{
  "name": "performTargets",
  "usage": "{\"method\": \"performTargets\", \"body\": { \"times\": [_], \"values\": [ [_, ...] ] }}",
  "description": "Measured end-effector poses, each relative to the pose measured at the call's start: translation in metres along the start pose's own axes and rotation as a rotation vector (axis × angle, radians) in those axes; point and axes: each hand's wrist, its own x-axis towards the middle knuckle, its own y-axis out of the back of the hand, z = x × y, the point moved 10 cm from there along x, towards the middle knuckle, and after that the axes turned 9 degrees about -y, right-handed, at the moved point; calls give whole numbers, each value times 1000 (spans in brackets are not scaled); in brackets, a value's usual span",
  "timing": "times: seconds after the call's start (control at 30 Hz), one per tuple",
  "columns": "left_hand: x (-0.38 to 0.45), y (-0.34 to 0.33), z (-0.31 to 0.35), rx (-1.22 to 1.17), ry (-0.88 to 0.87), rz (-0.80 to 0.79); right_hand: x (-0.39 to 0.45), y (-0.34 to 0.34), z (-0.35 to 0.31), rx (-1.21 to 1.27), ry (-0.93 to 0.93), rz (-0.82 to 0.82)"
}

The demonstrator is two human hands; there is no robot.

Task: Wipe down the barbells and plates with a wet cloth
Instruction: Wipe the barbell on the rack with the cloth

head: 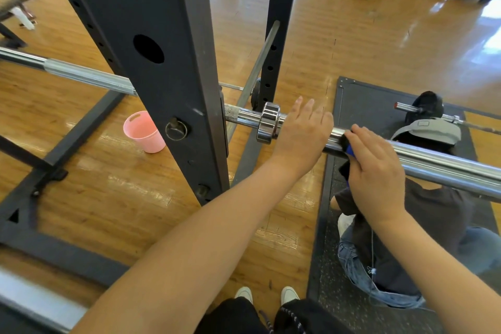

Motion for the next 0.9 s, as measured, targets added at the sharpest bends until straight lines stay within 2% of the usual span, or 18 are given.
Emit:
{"method": "performTargets", "body": {
  "times": [0.1, 0.2, 0.3, 0.5, 0.73, 0.9],
  "values": [
    [0, 1, 1, -24, -6, 12, -7, 3, 8, -12, 49, -31],
    [0, 2, 0, -10, -7, 29, -10, 17, 41, 4, -80, -11],
    [0, 2, 1, -7, -13, 41, -7, 17, 47, 17, -162, 10],
    [1, 0, 1, -20, -14, 25, -11, 7, 21, 25, 37, -14],
    [1, 0, 2, -24, -15, 15, -7, 10, 36, 44, -95, 13],
    [1, -2, 3, -21, -17, -2, 1, 2, 17, 74, -55, -28]
  ]
}}
